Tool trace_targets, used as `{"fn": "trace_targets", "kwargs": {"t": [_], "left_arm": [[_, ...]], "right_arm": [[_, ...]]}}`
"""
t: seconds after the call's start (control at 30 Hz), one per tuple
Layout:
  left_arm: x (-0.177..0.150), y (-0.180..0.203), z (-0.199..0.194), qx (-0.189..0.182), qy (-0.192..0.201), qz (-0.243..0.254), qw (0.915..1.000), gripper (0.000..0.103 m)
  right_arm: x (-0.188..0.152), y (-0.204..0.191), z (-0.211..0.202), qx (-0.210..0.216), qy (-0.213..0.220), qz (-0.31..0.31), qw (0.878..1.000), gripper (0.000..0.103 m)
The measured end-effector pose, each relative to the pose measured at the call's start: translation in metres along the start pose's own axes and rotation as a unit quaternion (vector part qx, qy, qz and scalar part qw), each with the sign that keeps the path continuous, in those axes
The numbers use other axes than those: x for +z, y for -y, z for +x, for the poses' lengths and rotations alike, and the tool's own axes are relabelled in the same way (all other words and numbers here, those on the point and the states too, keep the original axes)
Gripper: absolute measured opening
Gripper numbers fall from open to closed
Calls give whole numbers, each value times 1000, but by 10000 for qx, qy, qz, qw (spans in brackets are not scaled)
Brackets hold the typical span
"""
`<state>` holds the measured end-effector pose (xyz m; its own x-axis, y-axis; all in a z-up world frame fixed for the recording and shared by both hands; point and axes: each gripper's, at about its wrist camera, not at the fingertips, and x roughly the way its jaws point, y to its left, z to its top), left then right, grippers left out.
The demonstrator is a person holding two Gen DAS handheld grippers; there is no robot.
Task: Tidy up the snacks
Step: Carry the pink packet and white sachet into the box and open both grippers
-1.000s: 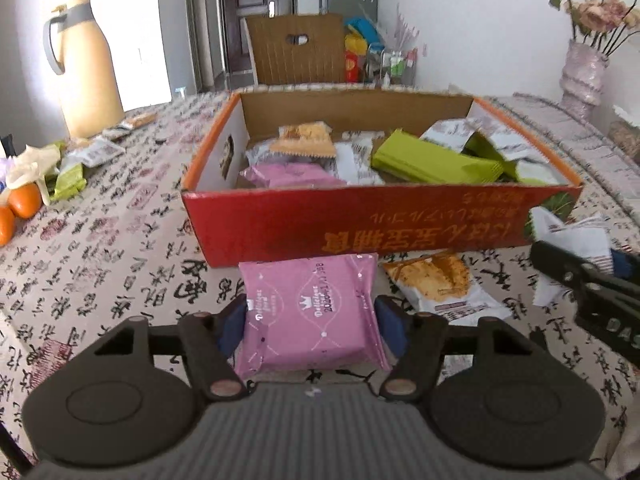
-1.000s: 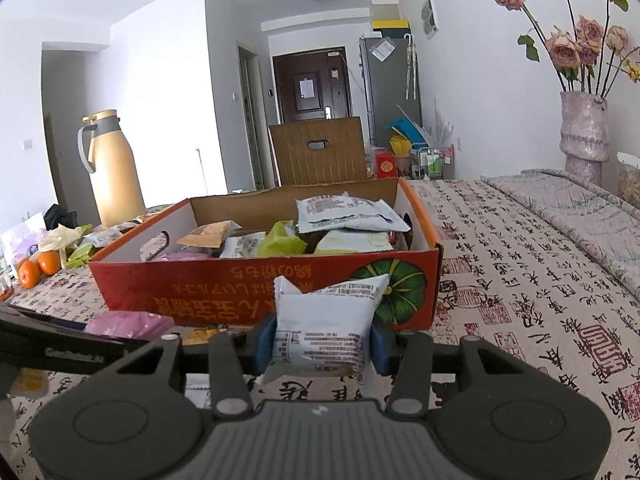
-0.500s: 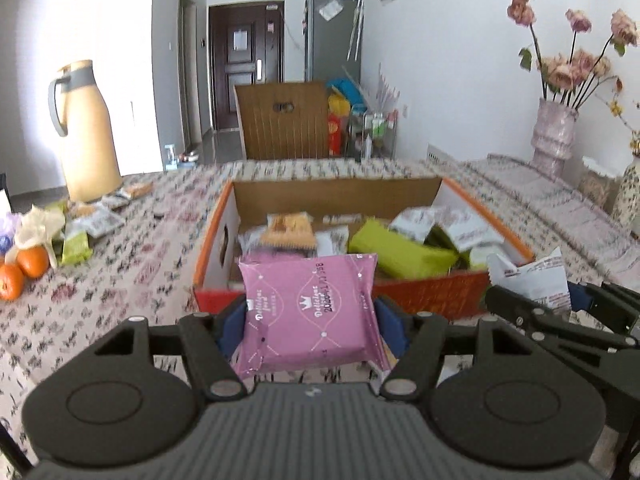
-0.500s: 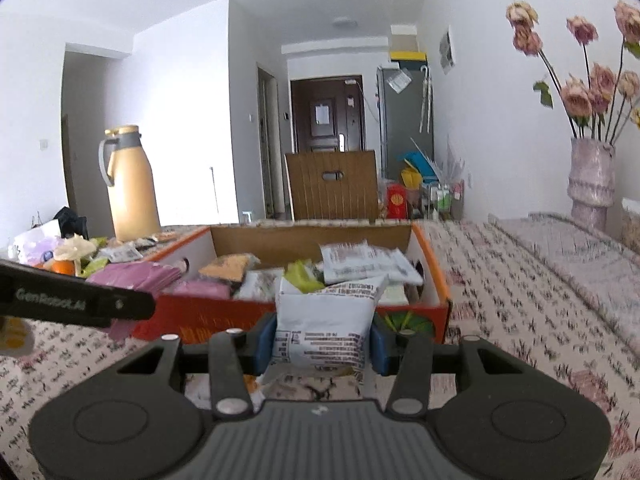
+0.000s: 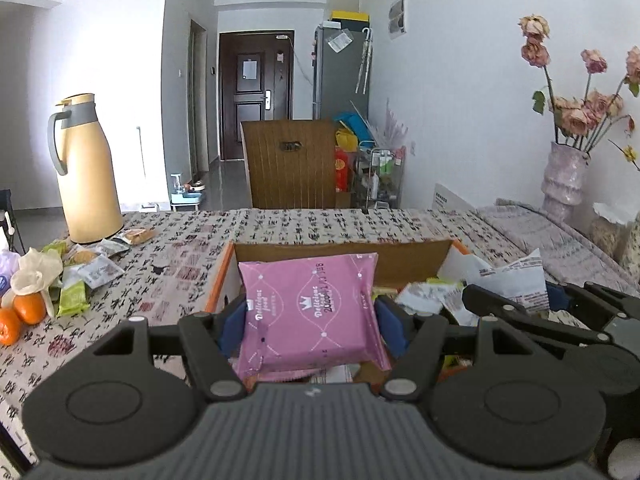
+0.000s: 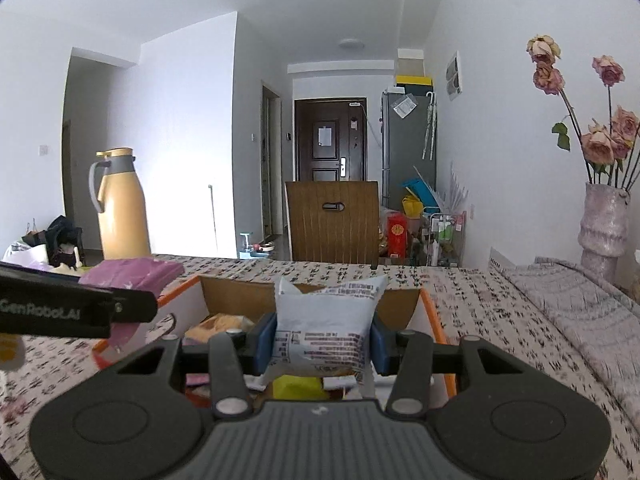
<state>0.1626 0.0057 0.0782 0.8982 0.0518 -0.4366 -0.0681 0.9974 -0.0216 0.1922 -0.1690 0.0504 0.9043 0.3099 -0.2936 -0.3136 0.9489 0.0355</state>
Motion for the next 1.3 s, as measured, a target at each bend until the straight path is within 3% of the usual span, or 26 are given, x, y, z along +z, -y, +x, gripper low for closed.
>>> {"fn": "trace_targets", "kwargs": {"t": [0.23,0.43,0.63,0.93,1.07,1.13,1.2,1.3], "left_arm": [[17,-8,34,43,-75,-285,9996,69],[19,-9,61,155,122,-347,9992,69],[5,-18,84,42,-65,-372,9993,69],[1,-17,81,43,-19,-335,9994,73],[0,-19,77,37,61,-363,9993,80],[1,-22,73,52,131,-446,9989,93],[2,-24,70,141,228,-496,9984,103],[3,-24,67,169,264,-541,9980,103]], "right_arm": [[15,7,41,-90,-117,94,9998,46],[18,10,68,-97,-104,246,9996,46],[9,19,74,-36,-106,382,9992,46],[4,22,79,-41,-264,421,9988,48],[1,21,77,-106,-292,402,9987,57],[1,22,76,-180,-319,434,9984,74],[0,23,73,-315,-254,482,9980,101],[1,27,70,-416,-215,603,9971,103]]}}
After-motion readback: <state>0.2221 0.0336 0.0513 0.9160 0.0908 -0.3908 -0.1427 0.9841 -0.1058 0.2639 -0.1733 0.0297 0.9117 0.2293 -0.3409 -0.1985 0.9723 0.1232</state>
